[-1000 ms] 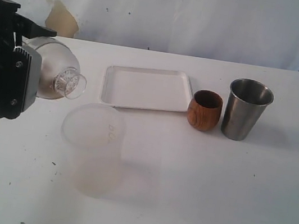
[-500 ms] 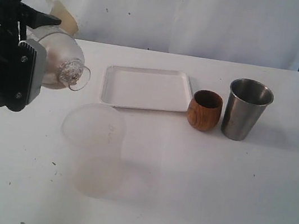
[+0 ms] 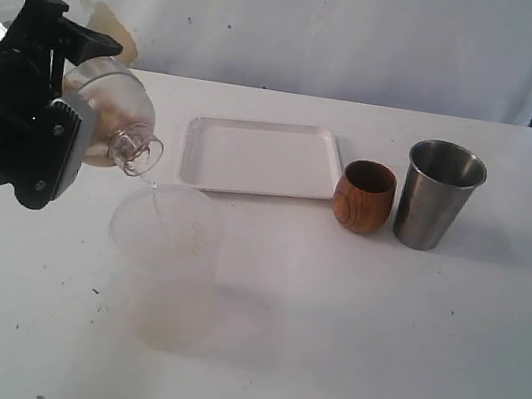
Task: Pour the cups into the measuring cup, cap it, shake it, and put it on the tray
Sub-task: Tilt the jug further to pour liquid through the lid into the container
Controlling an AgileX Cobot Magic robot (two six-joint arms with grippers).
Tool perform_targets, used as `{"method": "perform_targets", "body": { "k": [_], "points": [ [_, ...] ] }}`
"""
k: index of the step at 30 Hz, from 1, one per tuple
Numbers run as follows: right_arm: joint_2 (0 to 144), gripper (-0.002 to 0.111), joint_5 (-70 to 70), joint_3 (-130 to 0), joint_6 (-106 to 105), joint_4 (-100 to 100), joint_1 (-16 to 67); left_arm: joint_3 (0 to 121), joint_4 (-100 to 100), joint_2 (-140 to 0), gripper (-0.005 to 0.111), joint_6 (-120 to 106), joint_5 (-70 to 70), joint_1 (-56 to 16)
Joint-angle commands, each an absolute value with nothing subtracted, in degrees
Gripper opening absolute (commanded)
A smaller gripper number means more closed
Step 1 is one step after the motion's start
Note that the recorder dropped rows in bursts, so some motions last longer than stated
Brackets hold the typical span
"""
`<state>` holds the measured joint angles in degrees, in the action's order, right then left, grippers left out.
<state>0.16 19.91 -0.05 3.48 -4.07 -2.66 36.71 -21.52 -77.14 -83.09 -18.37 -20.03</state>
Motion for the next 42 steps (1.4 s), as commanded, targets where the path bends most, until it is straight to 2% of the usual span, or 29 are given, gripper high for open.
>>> {"method": "perform_targets", "body": {
  "k": [1,18,42],
  "points": [
    [0.0,0.0,19.58,0.0,3.43,-4.42,-2.35,37.43,-17.26,-76.73,0.0,-86.35,-25.44,-20.27],
    [0.0,0.0,19.58,0.0,2.08,-4.42,-2.36,42.72,-13.98,-78.74,0.0,-95.29,-23.95,-20.27],
    [0.0,0.0,19.58,0.0,2.19,-4.42,-2.36,42.77,-18.38,-79.36,0.0,-103.99,-24.31,-20.27]
  ]
}}
